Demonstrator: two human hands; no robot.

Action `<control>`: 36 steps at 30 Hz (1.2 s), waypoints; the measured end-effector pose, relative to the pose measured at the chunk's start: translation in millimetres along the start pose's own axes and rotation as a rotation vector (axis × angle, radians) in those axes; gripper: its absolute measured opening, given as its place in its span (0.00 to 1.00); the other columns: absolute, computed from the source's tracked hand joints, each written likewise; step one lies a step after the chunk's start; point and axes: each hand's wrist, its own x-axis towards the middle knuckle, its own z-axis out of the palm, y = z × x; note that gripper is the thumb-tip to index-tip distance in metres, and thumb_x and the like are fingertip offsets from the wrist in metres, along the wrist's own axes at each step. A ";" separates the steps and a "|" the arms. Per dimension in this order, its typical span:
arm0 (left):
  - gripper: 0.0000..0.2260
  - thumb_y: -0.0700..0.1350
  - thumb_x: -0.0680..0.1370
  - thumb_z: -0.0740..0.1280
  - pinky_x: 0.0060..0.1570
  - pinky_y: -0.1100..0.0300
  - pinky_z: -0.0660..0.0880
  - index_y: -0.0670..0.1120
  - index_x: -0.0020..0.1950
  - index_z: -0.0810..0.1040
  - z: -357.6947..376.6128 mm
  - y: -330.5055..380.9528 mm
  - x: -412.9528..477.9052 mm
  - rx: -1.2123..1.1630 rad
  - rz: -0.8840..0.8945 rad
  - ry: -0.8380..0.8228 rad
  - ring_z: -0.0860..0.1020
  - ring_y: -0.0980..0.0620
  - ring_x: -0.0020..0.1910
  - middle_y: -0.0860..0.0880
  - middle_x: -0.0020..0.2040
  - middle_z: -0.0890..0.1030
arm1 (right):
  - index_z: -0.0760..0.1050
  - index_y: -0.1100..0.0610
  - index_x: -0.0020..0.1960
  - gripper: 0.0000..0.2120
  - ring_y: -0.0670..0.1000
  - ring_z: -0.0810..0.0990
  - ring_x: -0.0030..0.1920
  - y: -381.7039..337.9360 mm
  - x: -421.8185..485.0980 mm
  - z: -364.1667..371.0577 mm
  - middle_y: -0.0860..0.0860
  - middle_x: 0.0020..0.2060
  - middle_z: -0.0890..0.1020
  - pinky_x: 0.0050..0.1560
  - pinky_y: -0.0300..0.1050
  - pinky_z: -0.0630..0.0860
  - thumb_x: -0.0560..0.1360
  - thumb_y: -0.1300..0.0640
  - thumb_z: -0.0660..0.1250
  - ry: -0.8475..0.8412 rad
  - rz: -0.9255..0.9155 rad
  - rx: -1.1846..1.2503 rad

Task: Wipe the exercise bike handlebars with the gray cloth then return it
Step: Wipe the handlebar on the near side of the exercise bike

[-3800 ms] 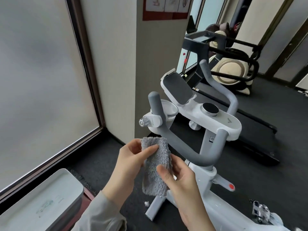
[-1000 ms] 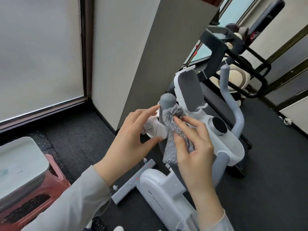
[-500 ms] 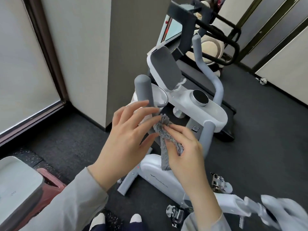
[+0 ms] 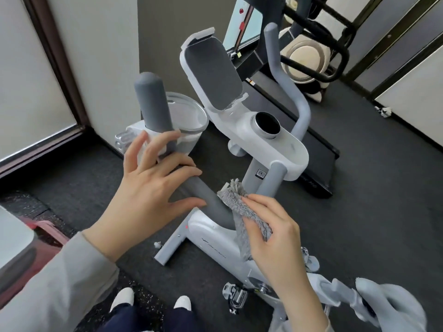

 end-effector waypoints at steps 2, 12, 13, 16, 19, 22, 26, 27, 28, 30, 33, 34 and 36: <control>0.21 0.64 0.70 0.64 0.72 0.47 0.45 0.51 0.51 0.82 1.6 0.5 0.2 0.003 -0.005 0.011 0.63 0.47 0.70 0.55 0.51 0.82 | 0.80 0.60 0.57 0.18 0.41 0.75 0.56 14.4 3.0 -7.2 0.48 0.53 0.79 0.61 0.30 0.70 0.71 0.73 0.67 -0.010 -0.034 -0.001; 0.23 0.65 0.70 0.62 0.73 0.45 0.47 0.49 0.51 0.82 7.4 6.4 -0.3 0.057 -0.027 0.078 0.62 0.45 0.71 0.53 0.52 0.82 | 0.79 0.62 0.57 0.17 0.44 0.76 0.57 87.2 47.9 -26.5 0.49 0.54 0.79 0.62 0.29 0.68 0.71 0.73 0.67 0.066 -0.177 0.041; 0.24 0.66 0.70 0.61 0.73 0.46 0.46 0.49 0.52 0.82 8.2 7.2 -0.5 0.064 -0.031 0.083 0.61 0.45 0.72 0.53 0.52 0.82 | 0.79 0.62 0.58 0.17 0.43 0.75 0.57 93.5 55.0 -27.5 0.49 0.54 0.78 0.62 0.28 0.68 0.71 0.73 0.67 0.079 -0.185 0.041; 0.25 0.67 0.70 0.61 0.74 0.47 0.46 0.49 0.53 0.82 9.8 8.8 -1.3 0.085 -0.042 0.091 0.60 0.47 0.73 0.52 0.53 0.82 | 0.79 0.63 0.57 0.16 0.43 0.76 0.55 108.4 75.5 -30.1 0.51 0.53 0.79 0.60 0.25 0.66 0.71 0.73 0.66 0.127 -0.207 0.034; 0.25 0.67 0.70 0.62 0.74 0.45 0.47 0.50 0.54 0.81 10.6 9.5 -2.3 0.090 -0.057 0.091 0.58 0.48 0.74 0.52 0.54 0.81 | 0.79 0.63 0.57 0.15 0.47 0.76 0.54 119.9 91.6 -32.5 0.57 0.54 0.81 0.60 0.26 0.67 0.72 0.73 0.65 0.151 -0.242 0.027; 0.27 0.69 0.70 0.60 0.74 0.47 0.46 0.50 0.55 0.80 10.6 9.9 -2.7 0.083 -0.071 0.094 0.56 0.52 0.75 0.54 0.54 0.80 | 0.79 0.63 0.57 0.16 0.48 0.76 0.55 126.8 94.9 -30.7 0.58 0.54 0.80 0.59 0.25 0.66 0.72 0.74 0.64 0.130 -0.265 0.056; 0.28 0.70 0.70 0.58 0.74 0.50 0.45 0.50 0.53 0.81 11.1 9.7 -2.2 0.069 -0.092 0.095 0.55 0.53 0.75 0.55 0.53 0.79 | 0.78 0.64 0.57 0.15 0.48 0.76 0.57 132.9 81.9 -21.7 0.57 0.55 0.79 0.62 0.29 0.66 0.73 0.74 0.63 0.145 -0.267 0.122; 0.27 0.70 0.70 0.59 0.74 0.51 0.45 0.50 0.53 0.81 11.4 9.2 -2.2 0.066 -0.091 0.094 0.56 0.52 0.75 0.56 0.53 0.79 | 0.77 0.64 0.57 0.15 0.47 0.75 0.58 134.6 77.0 -18.9 0.57 0.56 0.78 0.63 0.30 0.66 0.73 0.73 0.63 0.170 -0.256 0.150; 0.27 0.70 0.70 0.59 0.74 0.51 0.45 0.50 0.53 0.81 11.6 8.6 -2.3 0.065 -0.086 0.094 0.56 0.52 0.75 0.57 0.53 0.78 | 0.76 0.65 0.57 0.14 0.47 0.74 0.58 135.7 71.7 -15.7 0.58 0.56 0.77 0.63 0.31 0.67 0.74 0.73 0.62 0.194 -0.237 0.186; 0.27 0.69 0.70 0.60 0.74 0.50 0.45 0.50 0.53 0.81 11.7 7.6 -1.9 0.066 -0.073 0.102 0.57 0.49 0.74 0.58 0.53 0.77 | 0.74 0.66 0.58 0.13 0.50 0.73 0.60 135.7 59.8 -8.0 0.59 0.58 0.75 0.64 0.38 0.69 0.74 0.73 0.62 0.239 -0.185 0.257; 0.26 0.68 0.70 0.60 0.73 0.51 0.46 0.49 0.52 0.81 12.1 7.6 -1.5 0.067 -0.057 0.110 0.59 0.48 0.74 0.55 0.53 0.79 | 0.71 0.67 0.60 0.14 0.55 0.73 0.62 131.8 43.1 5.1 0.62 0.59 0.73 0.64 0.48 0.71 0.75 0.73 0.62 0.314 -0.104 0.339; 0.26 0.68 0.70 0.61 0.73 0.50 0.46 0.49 0.52 0.81 11.9 7.7 -1.4 0.071 -0.054 0.113 0.59 0.47 0.73 0.53 0.53 0.80 | 0.71 0.67 0.60 0.14 0.55 0.73 0.62 129.7 38.9 8.8 0.62 0.60 0.73 0.63 0.48 0.72 0.75 0.73 0.62 0.340 -0.076 0.370; 0.26 0.67 0.70 0.62 0.73 0.45 0.48 0.48 0.52 0.81 12.1 6.9 -2.3 0.074 -0.047 0.115 0.59 0.46 0.73 0.51 0.53 0.81 | 0.70 0.64 0.61 0.16 0.53 0.73 0.62 124.3 29.3 15.7 0.60 0.61 0.72 0.63 0.47 0.72 0.75 0.73 0.62 0.386 -0.019 0.432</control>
